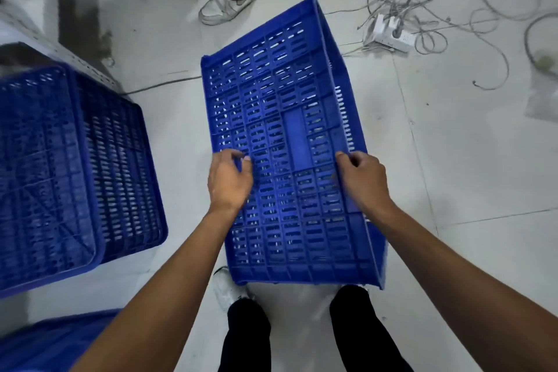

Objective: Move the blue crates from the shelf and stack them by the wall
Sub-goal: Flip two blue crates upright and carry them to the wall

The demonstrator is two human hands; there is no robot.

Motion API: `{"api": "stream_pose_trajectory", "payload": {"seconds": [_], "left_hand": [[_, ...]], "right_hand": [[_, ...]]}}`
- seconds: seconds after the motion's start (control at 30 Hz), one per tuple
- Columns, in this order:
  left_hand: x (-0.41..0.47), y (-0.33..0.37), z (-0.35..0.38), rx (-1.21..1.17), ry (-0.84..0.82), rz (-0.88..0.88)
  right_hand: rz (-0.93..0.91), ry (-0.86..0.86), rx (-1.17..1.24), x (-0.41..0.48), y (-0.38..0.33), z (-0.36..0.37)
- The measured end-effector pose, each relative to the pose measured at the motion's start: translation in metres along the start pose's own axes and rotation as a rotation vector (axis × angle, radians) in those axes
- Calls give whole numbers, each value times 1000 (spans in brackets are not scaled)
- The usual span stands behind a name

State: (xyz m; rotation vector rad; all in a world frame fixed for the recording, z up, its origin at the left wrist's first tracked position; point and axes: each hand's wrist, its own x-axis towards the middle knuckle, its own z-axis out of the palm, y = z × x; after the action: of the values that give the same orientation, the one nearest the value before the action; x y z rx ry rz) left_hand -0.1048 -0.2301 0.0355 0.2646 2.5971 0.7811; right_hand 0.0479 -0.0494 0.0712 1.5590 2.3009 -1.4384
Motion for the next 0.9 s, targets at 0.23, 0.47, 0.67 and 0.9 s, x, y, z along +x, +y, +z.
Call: {"api": "stream_pose_trajectory", "payload": {"seconds": [0.23,0.47,0.67,0.9], "left_hand": [[-23,19,-18,-214,-147,123],[-17,-7,-37,-273,-133,-31],[17,-70,-64,22,-83,-160],[46,-132,-85,136,-90,-300]], "right_hand": [[-58,-193,19,-23,-34,51],[-144,-514,-71,-52,-54,108],[-66,-638,-169,-56,-44,132],[-48,-690,-442,-42,-20,141]]}}
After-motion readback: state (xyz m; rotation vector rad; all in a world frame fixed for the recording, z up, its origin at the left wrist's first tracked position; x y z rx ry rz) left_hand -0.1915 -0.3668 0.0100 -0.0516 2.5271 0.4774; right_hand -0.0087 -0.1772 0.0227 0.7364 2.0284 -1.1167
